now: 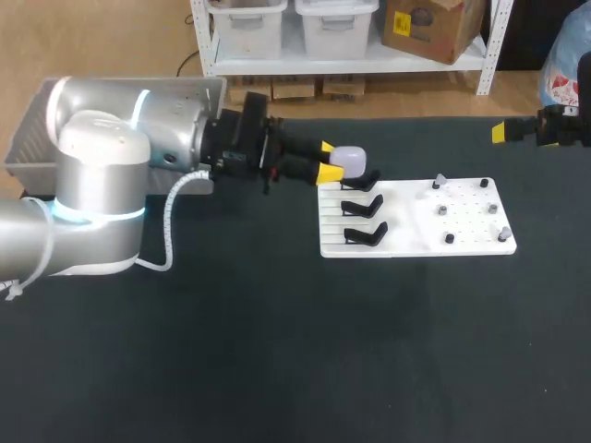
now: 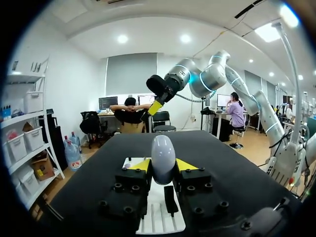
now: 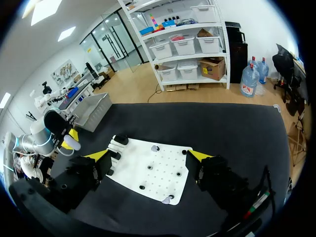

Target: Pick up each earbud case from the left stands, insert the matching earbuds, close the lid, and place the case in the box.

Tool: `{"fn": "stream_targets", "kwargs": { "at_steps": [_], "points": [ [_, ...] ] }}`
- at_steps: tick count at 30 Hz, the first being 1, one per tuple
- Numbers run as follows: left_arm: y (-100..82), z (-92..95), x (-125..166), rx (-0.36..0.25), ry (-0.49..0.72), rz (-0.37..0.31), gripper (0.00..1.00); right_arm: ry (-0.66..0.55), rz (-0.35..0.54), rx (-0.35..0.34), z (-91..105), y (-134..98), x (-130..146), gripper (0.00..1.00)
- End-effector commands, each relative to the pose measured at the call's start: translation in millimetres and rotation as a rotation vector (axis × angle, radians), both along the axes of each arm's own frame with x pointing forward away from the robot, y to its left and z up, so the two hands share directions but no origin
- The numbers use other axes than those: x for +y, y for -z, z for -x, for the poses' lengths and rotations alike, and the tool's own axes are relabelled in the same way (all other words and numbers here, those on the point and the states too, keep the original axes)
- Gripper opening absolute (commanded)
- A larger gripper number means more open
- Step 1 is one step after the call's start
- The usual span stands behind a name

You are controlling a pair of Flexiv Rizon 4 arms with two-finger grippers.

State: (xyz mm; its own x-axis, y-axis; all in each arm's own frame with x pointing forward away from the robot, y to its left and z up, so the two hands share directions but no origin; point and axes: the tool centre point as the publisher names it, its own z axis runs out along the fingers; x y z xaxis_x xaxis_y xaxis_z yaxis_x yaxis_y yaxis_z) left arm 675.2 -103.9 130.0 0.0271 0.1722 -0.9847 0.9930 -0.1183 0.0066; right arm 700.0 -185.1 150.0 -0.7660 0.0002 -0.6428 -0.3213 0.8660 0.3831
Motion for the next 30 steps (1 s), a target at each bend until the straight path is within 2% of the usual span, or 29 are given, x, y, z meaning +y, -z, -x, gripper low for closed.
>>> {"fn": "stream_targets", "kwargs": {
  "at_steps": [1,9,15,23,30],
  "points": [
    [0.8,-2.3,-2.2,0.0,0.01,0.003,0.0,0.0,0.0,0.0,0.0,0.0,0.0,1.0],
    [0.3,-1.9,-3.2,-0.001,0.014,0.007,0.0,0.0,0.0,0.0,0.0,0.0,0.0,1.0],
    [0.3,-1.9,-3.2,-0.001,0.014,0.007,0.0,-0.029,0.047,-0.041,27.4,-10.5,20.4,1.0],
    [0.3,-1.9,-3.2,-0.001,0.014,0.007,0.0,-0.054,0.004,-0.057,58.9,-25.6,67.3,1.0],
    [0.3,-1.9,-3.2,-0.001,0.014,0.007,0.0,-0.115,-0.033,-0.024,67.1,-19.1,113.3,1.0]
  ]
}}
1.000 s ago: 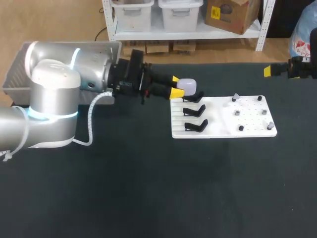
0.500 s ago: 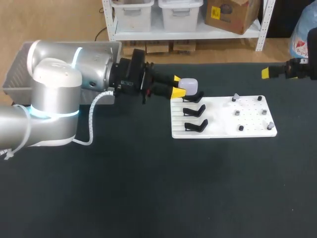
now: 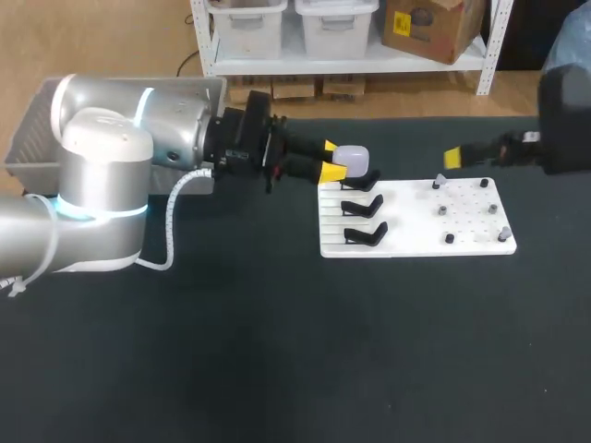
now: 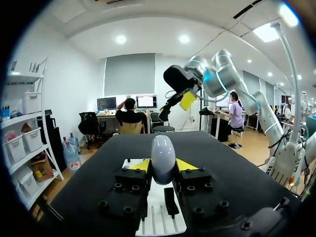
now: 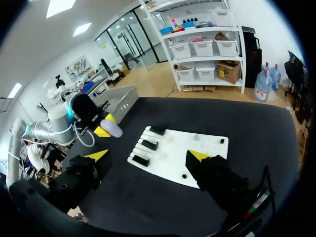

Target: Pick up each earbud case from the left stands, insert the matching earbuds, close the lid, and place the case in the box.

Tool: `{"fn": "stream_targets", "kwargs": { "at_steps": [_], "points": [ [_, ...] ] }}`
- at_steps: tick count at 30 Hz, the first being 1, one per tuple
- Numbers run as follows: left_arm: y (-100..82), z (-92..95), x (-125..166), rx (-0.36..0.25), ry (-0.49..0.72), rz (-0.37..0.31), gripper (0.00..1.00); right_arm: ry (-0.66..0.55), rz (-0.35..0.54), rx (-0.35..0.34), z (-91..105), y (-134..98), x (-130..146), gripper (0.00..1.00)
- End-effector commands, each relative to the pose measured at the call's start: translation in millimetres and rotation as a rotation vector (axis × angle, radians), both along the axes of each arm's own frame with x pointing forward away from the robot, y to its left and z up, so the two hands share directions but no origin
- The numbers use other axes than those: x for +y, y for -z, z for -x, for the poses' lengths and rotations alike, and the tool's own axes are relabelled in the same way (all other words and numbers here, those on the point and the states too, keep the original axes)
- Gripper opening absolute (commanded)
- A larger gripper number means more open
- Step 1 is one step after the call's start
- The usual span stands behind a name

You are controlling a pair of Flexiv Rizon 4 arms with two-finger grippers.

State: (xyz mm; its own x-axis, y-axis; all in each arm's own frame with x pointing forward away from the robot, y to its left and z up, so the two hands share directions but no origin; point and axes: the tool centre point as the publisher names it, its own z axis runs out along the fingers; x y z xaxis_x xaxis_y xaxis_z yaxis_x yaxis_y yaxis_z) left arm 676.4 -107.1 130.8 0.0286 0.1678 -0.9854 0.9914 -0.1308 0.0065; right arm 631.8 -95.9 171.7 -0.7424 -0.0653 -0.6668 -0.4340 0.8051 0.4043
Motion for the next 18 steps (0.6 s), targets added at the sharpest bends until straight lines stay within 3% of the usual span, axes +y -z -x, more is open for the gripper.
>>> {"fn": "stream_targets", "kwargs": {
  "at_steps": [1,18],
  "points": [
    [1.1,-0.8,0.0,-0.001,0.001,0.003,0.0,-0.004,0.007,0.008,-0.9,3.7,30.2,1.0],
    [1.1,-0.8,0.0,-0.001,0.001,0.003,0.0,-0.127,-0.032,0.07,-4.3,25.4,90.1,1.0]
  ]
}}
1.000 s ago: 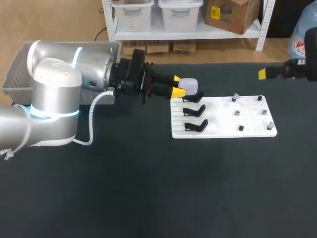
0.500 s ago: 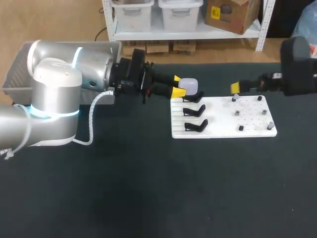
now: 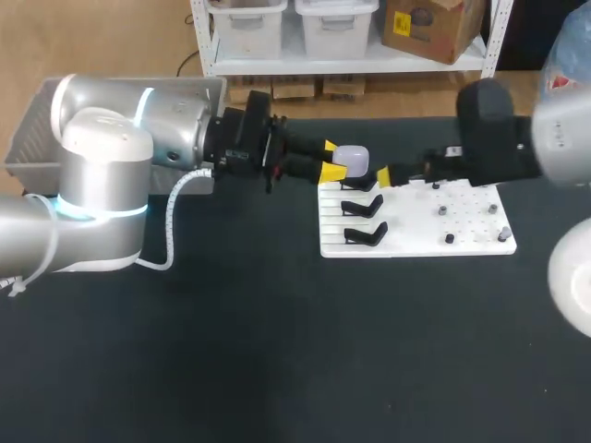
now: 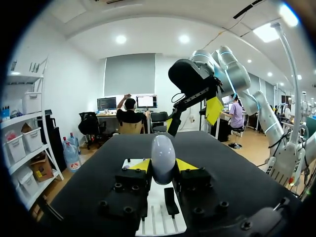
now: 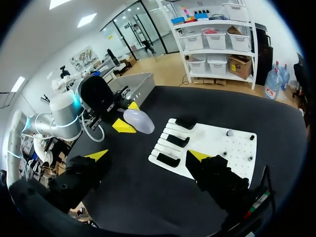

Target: Pick up each earbud case from the left stands, insert the matching earbuds, close the lid, and place the case in the box.

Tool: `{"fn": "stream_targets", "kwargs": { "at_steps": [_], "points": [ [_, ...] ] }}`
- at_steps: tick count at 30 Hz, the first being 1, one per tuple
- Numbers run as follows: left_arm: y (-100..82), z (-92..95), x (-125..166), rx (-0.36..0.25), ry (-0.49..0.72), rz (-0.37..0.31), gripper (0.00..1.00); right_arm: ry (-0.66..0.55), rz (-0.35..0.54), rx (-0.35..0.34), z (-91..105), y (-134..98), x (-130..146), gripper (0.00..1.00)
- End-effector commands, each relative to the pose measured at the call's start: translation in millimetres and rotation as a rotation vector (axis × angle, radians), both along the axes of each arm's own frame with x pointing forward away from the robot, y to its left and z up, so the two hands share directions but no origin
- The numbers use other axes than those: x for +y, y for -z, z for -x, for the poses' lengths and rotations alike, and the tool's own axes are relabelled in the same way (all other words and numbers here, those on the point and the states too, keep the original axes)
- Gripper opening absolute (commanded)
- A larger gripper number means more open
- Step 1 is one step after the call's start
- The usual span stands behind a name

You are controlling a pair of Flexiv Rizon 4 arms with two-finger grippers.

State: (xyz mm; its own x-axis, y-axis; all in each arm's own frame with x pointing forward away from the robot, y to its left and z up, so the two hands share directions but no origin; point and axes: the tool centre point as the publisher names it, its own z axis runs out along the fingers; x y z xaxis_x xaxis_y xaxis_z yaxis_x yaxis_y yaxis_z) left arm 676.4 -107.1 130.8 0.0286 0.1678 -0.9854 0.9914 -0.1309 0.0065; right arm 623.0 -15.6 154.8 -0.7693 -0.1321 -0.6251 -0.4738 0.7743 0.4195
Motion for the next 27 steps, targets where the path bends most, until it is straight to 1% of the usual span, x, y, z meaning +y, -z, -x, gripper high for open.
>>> {"fn": "stream_targets", "kwargs": {
  "at_steps": [1,7,16,21,27],
  "points": [
    [1.1,-0.8,0.0,-0.001,0.001,0.003,0.0,-0.053,-0.048,0.022,-14.2,10.4,11.9,1.0],
    [1.1,-0.8,0.0,-0.001,0.001,0.003,0.0,-0.051,-0.061,0.034,-22.0,19.8,17.3,1.0],
    [1.1,-0.8,0.0,-0.001,0.001,0.003,0.0,-0.063,-0.068,0.039,-35.7,22.2,25.4,1.0],
    [1.1,-0.8,0.0,-0.001,0.001,0.003,0.0,-0.056,-0.073,0.049,-44.3,27.6,27.1,1.0],
    [1.1,-0.8,0.0,-0.001,0.001,0.003,0.0,-0.05,-0.073,0.053,-49.4,29.2,27.2,1.0]
  ]
}}
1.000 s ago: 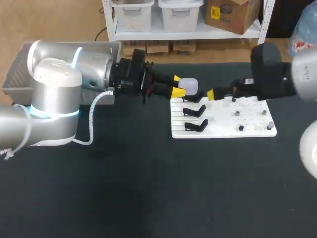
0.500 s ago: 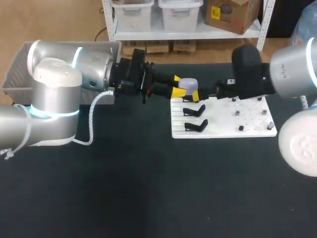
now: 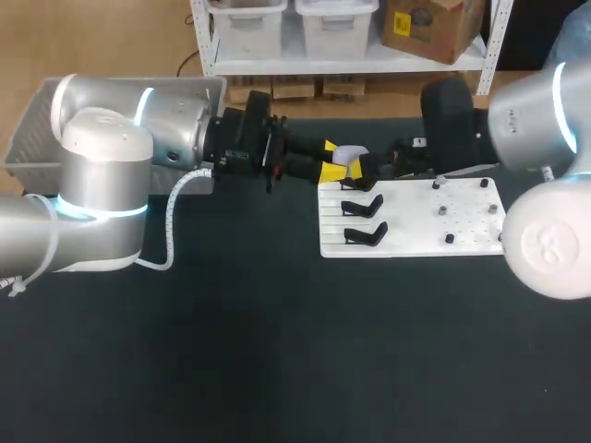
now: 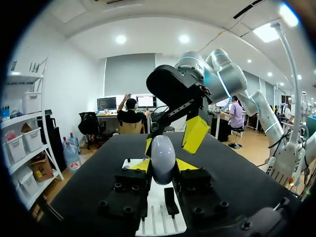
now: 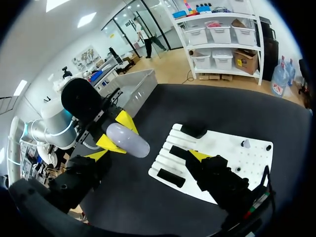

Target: Pick up each earbud case from the left stands, insert the matching earbuds, close the lid, and place the case in the box.

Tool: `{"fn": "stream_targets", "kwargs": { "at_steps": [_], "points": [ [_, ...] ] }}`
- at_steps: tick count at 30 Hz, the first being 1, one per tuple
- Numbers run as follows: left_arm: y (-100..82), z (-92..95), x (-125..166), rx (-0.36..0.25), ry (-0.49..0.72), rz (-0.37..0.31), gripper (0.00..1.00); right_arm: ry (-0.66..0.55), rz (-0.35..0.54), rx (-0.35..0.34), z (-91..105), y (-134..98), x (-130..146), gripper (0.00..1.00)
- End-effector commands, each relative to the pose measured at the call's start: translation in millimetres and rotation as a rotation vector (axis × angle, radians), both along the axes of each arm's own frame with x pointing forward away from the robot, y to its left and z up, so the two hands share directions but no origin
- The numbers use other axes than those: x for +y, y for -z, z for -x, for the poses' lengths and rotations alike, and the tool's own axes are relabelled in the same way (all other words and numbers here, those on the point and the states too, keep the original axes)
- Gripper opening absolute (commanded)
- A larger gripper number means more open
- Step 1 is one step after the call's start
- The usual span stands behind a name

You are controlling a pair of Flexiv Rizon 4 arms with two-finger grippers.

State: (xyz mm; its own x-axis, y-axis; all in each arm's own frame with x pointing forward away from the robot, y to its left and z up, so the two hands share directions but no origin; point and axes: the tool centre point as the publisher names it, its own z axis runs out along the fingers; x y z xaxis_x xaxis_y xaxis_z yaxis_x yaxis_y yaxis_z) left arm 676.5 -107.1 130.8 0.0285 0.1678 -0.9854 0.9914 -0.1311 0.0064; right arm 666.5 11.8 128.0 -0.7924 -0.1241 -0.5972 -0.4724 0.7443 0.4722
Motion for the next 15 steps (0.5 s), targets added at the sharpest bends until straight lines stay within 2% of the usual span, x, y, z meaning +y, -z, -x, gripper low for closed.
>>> {"fn": "stream_targets", "kwargs": {
  "at_steps": [1,15],
  "points": [
    [1.1,-0.7,0.0,-0.002,0.001,0.003,0.0,-0.026,-0.031,0.01,-6.4,2.7,-0.5,1.0],
    [1.1,-0.7,0.0,-0.002,0.001,0.003,0.0,0.002,-0.032,0.005,-14.4,2.4,-7.2,1.0]
  ]
}}
